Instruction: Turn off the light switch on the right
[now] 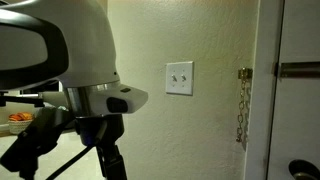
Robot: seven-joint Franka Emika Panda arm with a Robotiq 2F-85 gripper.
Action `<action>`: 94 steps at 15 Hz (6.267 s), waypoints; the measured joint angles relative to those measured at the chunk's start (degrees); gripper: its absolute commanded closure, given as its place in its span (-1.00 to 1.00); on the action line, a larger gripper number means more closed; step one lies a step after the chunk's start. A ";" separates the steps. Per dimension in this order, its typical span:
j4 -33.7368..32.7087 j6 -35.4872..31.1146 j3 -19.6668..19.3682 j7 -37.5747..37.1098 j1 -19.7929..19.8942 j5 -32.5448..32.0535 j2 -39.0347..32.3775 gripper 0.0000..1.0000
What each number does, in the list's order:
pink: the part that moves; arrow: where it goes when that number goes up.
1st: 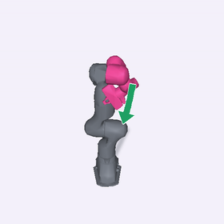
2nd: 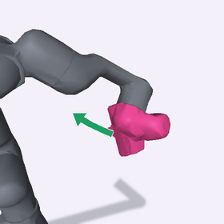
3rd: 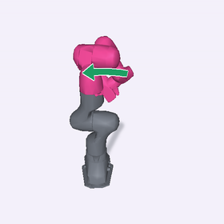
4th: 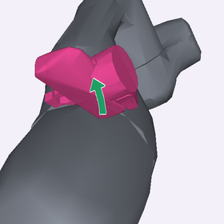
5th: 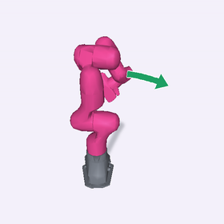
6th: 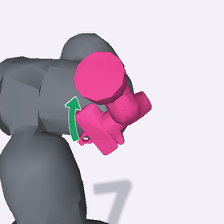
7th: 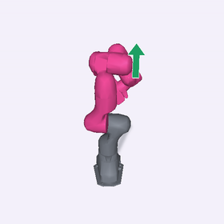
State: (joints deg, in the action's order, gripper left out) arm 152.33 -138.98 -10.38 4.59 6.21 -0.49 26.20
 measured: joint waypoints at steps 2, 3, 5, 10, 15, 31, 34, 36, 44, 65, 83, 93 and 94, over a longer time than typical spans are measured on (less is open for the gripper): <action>-0.05 0.00 0.00 0.00 0.00 0.00 0.00 -1.00; -0.06 0.00 0.00 0.00 0.00 0.00 0.00 -1.00; -0.07 0.00 0.00 0.00 0.00 0.00 0.00 -1.00; -0.07 0.00 0.00 0.00 0.00 0.00 0.00 -1.00; -0.07 0.00 0.00 0.00 0.00 0.00 0.00 -1.00; -2.37 0.00 2.72 0.00 -0.10 -0.02 -0.18 -1.00; -4.86 0.00 4.41 0.00 -0.39 -0.07 -0.23 -1.00; -6.95 0.00 5.33 0.01 -0.85 -0.20 -0.48 -1.00; -16.72 0.08 6.95 2.73 -3.95 -0.21 -5.59 -1.00; -27.38 -0.05 8.73 3.94 -4.93 -0.07 -11.79 -1.00; -39.81 -4.66 8.36 4.31 -5.25 -0.07 -15.06 0.50; -45.55 -5.24 7.65 4.59 -5.14 -0.04 -20.71 0.95; -46.04 -5.24 7.60 4.62 -5.11 -0.04 -21.23 0.90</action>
State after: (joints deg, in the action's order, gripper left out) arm 106.28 -144.22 -2.78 9.21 1.10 -0.52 4.98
